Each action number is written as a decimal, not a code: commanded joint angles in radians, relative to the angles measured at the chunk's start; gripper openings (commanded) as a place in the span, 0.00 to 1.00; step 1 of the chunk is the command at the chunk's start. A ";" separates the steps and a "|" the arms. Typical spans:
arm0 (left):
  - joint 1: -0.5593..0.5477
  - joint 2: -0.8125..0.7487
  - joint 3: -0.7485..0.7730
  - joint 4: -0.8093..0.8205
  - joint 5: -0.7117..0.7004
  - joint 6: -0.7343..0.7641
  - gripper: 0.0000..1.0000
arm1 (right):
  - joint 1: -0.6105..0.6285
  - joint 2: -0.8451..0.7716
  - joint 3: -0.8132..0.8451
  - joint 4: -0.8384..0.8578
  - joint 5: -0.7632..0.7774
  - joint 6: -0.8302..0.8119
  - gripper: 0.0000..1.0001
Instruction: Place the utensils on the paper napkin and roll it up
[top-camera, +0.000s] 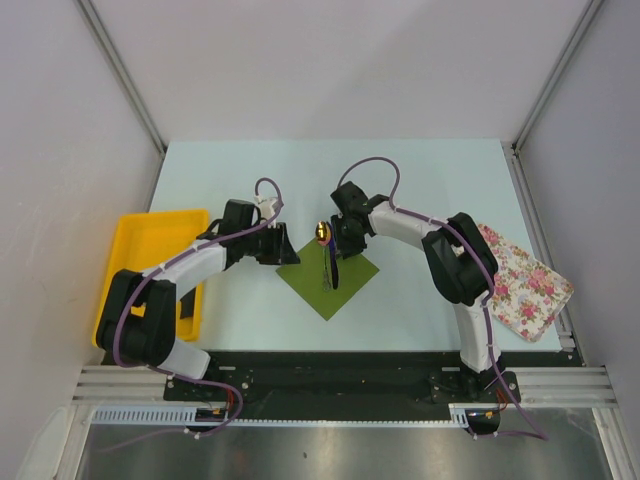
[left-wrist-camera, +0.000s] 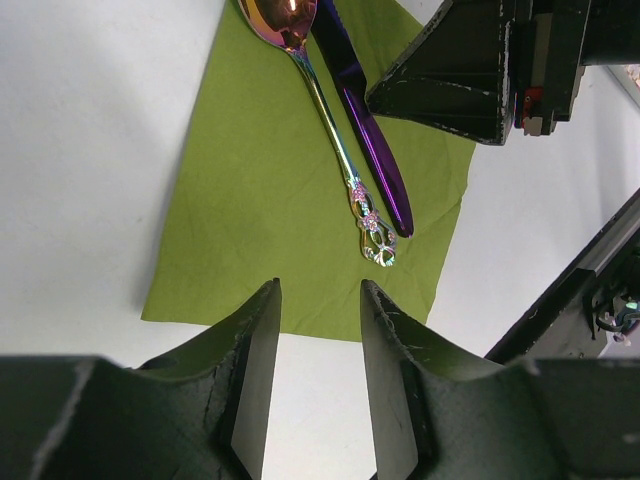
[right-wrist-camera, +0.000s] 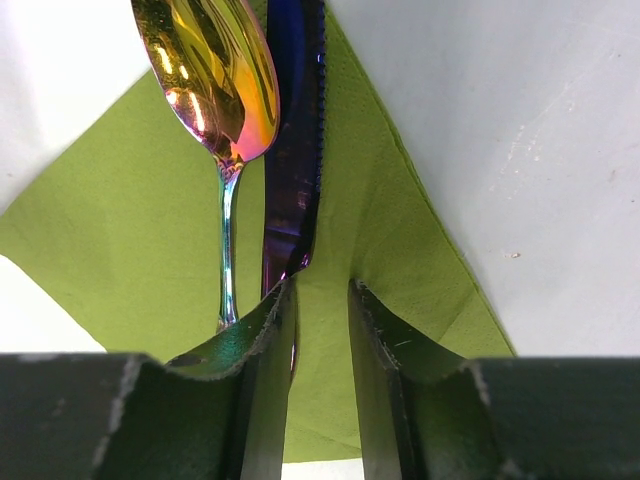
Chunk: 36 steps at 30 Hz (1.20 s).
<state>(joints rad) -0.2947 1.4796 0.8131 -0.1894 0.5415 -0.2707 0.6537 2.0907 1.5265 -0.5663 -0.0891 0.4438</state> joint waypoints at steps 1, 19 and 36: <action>-0.006 0.001 0.011 0.015 -0.008 -0.005 0.43 | 0.004 0.017 0.003 -0.034 0.009 -0.002 0.33; -0.164 -0.323 -0.143 -0.056 0.118 0.825 0.60 | -0.124 -0.191 -0.026 0.012 -0.406 -0.128 0.42; -0.652 -0.159 -0.174 -0.033 -0.138 1.113 0.38 | -0.252 -0.277 -0.258 0.080 -0.704 -0.182 0.41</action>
<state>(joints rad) -0.9180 1.2636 0.5827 -0.2413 0.4709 0.7959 0.4213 1.8851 1.2606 -0.5144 -0.7547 0.2855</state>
